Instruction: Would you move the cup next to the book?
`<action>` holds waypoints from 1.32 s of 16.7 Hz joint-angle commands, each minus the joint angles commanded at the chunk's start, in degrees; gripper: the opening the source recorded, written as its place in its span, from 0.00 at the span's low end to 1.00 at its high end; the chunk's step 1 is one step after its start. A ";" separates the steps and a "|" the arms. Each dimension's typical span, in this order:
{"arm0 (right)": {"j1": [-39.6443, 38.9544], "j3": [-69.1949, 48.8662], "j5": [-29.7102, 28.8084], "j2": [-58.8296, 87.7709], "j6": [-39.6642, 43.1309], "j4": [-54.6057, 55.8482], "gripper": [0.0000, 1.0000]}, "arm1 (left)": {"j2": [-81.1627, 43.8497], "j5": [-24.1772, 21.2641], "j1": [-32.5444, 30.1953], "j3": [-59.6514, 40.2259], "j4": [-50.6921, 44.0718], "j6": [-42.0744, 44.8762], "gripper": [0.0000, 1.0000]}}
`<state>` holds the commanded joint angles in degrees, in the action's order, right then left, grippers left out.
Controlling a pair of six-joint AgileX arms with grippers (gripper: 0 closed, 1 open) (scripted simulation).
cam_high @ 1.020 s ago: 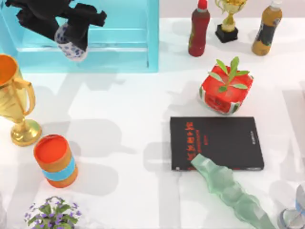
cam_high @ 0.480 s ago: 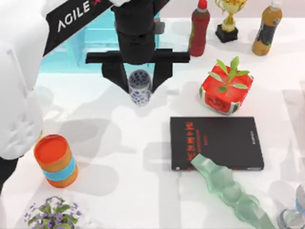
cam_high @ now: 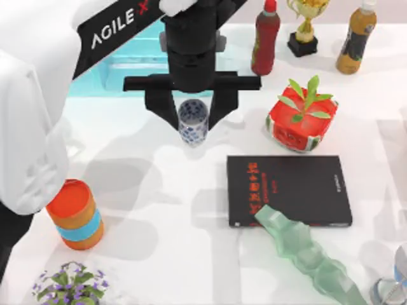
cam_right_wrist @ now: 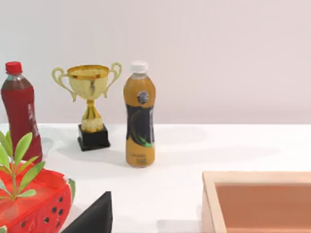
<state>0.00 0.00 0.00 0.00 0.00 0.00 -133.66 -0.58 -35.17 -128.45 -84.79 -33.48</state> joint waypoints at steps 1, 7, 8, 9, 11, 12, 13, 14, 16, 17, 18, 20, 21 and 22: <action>0.00 0.00 0.00 0.00 0.00 0.00 1.00 | 0.07 0.00 0.01 0.19 0.19 0.02 0.00; 0.00 0.00 0.00 0.00 0.00 0.00 1.00 | 0.51 0.06 -0.02 11.89 11.57 0.04 0.00; 0.00 0.00 0.00 0.00 0.00 0.00 1.00 | 0.53 0.07 -0.04 13.64 13.32 0.04 0.00; 0.00 0.00 0.00 0.00 0.00 0.00 1.00 | 0.47 0.09 -0.08 14.78 14.47 0.01 0.00; 0.00 0.00 0.00 0.00 0.00 0.00 1.00 | 0.36 0.10 -0.13 15.36 15.05 -0.04 0.00; 0.00 0.00 0.00 0.00 0.00 0.00 1.00 | 0.36 0.10 -0.13 15.36 15.05 -0.04 0.00; 0.00 0.00 0.00 0.00 0.00 0.00 1.00 | 0.36 0.10 -0.13 15.36 15.05 -0.04 0.00; 0.00 0.00 0.00 0.00 0.00 0.00 1.00 | 0.36 0.10 -0.13 15.36 15.05 -0.04 0.08; 0.00 0.00 0.00 0.00 0.00 0.00 1.00 | 0.36 0.10 -0.13 15.36 15.05 -0.04 0.23; 0.00 0.00 0.00 0.00 0.00 0.00 1.00 | 0.36 0.10 -0.13 15.36 15.05 -0.04 0.30; 0.00 0.00 0.00 0.00 0.00 0.00 1.00 | 0.36 0.10 -0.13 15.36 15.05 -0.04 0.38; 0.00 0.00 0.00 0.00 0.00 0.00 1.00 | 0.36 0.10 -0.13 15.36 15.05 -0.04 0.53; 0.00 0.00 0.00 0.00 0.00 0.00 1.00 | 0.36 0.10 -0.13 15.36 15.05 -0.04 0.60; 0.00 0.00 0.00 0.00 0.00 0.00 1.00 | 0.36 0.10 -0.13 15.36 15.05 -0.04 0.68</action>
<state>0.00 0.00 0.00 0.00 0.00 0.00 -133.30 -0.48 -35.29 -113.09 -69.74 -33.52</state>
